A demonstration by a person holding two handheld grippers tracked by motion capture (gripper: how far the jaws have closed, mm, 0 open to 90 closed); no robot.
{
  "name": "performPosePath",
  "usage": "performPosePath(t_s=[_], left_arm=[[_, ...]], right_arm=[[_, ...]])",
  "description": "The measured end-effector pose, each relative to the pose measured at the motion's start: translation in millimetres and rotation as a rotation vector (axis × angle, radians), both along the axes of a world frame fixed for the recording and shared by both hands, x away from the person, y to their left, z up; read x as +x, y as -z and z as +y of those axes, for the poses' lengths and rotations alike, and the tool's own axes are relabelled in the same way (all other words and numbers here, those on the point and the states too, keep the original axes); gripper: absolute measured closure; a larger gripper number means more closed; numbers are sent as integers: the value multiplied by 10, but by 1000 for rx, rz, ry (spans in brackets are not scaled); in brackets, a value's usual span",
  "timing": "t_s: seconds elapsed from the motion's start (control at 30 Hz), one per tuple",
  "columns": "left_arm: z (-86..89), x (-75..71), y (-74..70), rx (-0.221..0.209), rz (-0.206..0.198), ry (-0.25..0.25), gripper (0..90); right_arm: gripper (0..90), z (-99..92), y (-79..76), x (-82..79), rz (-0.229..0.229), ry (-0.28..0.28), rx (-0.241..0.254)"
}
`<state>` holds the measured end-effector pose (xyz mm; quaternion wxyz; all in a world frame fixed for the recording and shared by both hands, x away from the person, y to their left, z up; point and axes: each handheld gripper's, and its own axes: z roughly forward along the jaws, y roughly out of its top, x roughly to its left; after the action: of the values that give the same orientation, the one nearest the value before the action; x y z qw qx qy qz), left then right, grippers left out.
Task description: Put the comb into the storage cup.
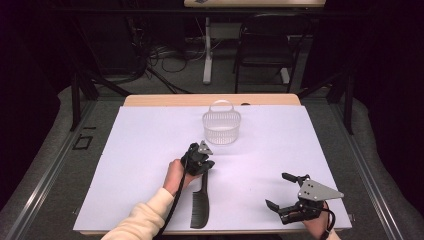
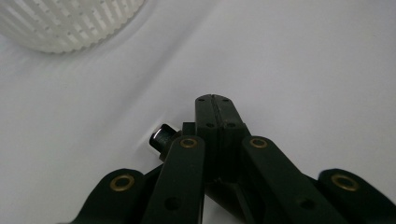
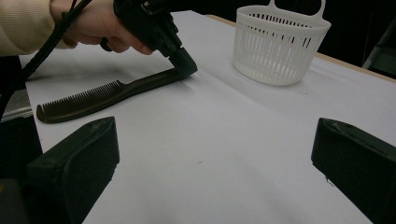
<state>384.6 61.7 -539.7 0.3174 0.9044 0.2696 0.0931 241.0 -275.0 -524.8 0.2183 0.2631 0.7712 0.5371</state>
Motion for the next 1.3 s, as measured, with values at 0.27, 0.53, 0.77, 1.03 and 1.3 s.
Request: performPosePath(t_s=[0.27, 0.53, 0.77, 1.03, 1.3], left_arm=[[131, 23, 0, 12, 3, -27, 899], [245, 22, 10, 27, 8, -48, 899], [353, -13, 6, 32, 25, -58, 899], [445, -105, 29, 58, 30, -53, 897], [525, -190, 20, 62, 37, -51, 896]], right_arm=[[5, -4, -3, -2, 4, 1, -3], [5, -6, -5, -3, 2, 2, -3], [5, -7, -7, -3, 3, 2, -5], [6, -7, -5, -1, 7, 1, -3], [5, -3, -5, 4, 6, 1, -5]])
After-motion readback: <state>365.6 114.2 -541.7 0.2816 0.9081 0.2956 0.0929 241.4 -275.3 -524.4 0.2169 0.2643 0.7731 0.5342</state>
